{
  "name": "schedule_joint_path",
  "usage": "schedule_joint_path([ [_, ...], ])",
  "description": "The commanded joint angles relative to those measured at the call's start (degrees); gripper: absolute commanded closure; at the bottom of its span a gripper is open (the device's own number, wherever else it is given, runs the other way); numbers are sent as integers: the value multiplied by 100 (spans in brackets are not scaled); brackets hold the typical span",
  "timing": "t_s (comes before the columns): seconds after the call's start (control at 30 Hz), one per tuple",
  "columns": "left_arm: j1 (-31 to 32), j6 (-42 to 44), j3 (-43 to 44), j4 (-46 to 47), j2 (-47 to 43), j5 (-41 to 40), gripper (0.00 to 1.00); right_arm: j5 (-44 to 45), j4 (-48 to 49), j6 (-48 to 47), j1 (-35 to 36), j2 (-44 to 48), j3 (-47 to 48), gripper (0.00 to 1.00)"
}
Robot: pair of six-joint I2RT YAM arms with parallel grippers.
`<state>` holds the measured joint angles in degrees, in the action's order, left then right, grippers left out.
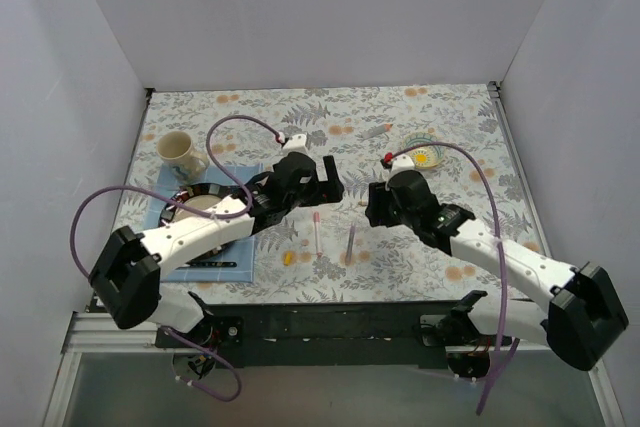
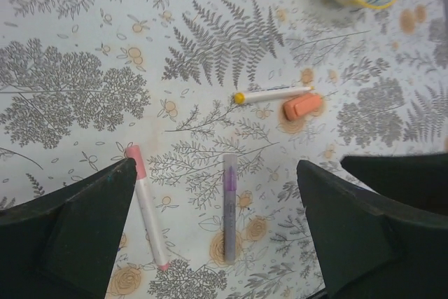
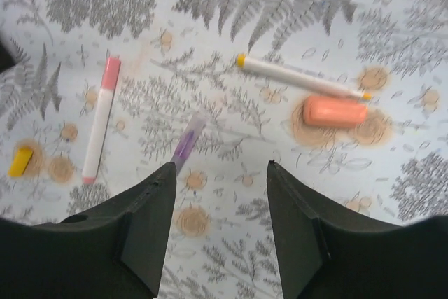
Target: Insert the pens into the pen caps
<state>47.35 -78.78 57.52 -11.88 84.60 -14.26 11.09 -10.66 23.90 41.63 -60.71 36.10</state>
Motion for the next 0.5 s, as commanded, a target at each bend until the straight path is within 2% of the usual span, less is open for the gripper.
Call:
schedule_joint_path([
  [0.0, -7, 529, -345, -192, -916, -243, 2, 771, -154, -668, -189, -983, 1194, 41],
  [0.1, -7, 627, -425, -437, -1225, -410, 2, 965, -717, 480, -479, -1590, 1776, 45],
  [0.17, -7, 724, -487, -570, -1375, -507, 2, 1000, -1148, 1035, -550, -1951, 2190, 38],
  [0.2, -7, 750, -565, -596, -1515, -542, 2, 1078, -1289, 1916, -542, -2067, 2296, 38],
  [0.3, -7, 777, -698, -631, -1744, -604, 2, 1167, -2543, 3562, -577, -2708, 3076, 38],
  [0.37, -7, 751, -768, -631, -1946, -552, 2, 1054, -3527, 4234, -577, -3251, 3753, 38],
  [0.4, -7, 750, -786, -640, -2008, -517, 2, 966, -3792, 4733, -585, -3411, 3964, 38],
  [0.47, -7, 759, -795, -631, -2184, -499, 2, 747, -4214, 5061, -586, -3788, 4368, 39],
])
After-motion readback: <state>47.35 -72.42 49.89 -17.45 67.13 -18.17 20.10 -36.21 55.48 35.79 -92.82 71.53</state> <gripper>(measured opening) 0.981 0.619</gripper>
